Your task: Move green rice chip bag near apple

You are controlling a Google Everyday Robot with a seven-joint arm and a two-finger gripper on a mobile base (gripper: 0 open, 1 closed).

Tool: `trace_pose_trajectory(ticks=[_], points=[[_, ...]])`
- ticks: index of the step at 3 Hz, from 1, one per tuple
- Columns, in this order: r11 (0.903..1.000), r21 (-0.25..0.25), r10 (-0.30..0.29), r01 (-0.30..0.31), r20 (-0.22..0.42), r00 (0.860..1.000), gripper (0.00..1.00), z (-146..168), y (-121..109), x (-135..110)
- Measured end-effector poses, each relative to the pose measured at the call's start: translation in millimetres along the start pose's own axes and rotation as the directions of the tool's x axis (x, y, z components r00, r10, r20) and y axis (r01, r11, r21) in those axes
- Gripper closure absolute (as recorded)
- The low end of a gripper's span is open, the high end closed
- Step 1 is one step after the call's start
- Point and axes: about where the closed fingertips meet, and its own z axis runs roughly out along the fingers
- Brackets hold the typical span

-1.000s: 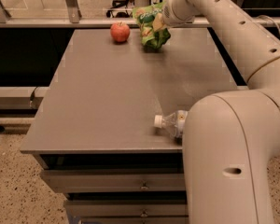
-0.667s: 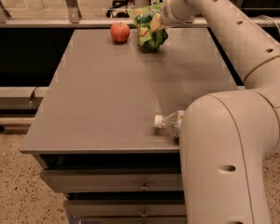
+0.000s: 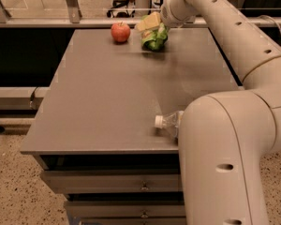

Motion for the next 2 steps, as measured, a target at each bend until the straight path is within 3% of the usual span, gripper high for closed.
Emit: trace_pose_trajectory(ticks=[2], points=[[0.9991, -0.043, -0.001, 0.003, 0.033, 0.999, 0.0, -15.9, 6.8, 4.2]])
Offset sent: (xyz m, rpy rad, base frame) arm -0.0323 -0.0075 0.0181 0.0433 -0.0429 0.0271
